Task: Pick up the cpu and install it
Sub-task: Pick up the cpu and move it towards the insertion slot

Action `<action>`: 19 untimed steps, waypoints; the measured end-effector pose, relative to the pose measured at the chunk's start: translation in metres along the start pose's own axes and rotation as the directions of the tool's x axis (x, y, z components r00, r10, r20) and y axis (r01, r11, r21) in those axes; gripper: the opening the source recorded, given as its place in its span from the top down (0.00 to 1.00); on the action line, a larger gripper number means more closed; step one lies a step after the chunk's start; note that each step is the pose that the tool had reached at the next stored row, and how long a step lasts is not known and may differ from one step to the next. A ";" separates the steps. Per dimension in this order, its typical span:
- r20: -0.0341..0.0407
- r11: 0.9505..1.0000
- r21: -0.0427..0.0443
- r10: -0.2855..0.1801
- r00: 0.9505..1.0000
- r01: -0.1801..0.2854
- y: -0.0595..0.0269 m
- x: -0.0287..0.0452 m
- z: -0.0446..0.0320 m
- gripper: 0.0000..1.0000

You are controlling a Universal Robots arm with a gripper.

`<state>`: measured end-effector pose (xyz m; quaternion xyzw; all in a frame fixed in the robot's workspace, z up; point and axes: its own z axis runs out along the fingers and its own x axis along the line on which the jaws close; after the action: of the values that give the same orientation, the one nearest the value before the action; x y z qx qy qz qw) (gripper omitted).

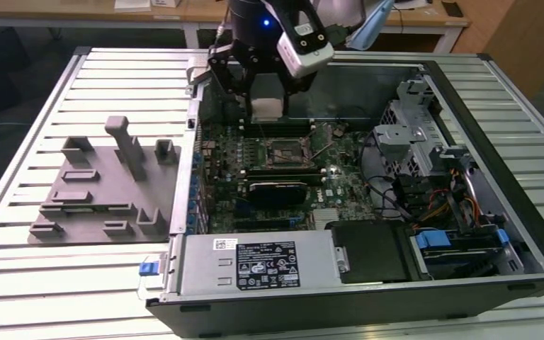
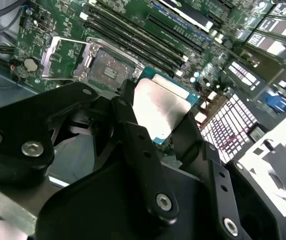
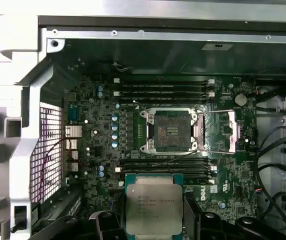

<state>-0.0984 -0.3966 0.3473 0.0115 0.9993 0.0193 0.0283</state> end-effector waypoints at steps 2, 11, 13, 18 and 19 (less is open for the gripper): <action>0.000 1.000 0.000 0.000 1.000 0.000 0.0000 -0.0024 0.0033 0.45; -0.002 1.000 0.000 0.000 1.000 0.000 -0.0004 -0.0105 0.0194 0.45; -0.003 1.000 0.000 0.000 1.000 0.000 -0.0006 -0.0120 0.0232 0.45; -0.005 1.000 0.000 0.000 1.000 0.000 -0.0008 -0.0161 0.0325 0.45; -0.005 1.000 0.000 0.000 1.000 0.000 -0.0008 -0.0172 0.0344 0.45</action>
<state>-0.0793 -0.3965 0.3139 0.0116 0.9994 0.0193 0.0257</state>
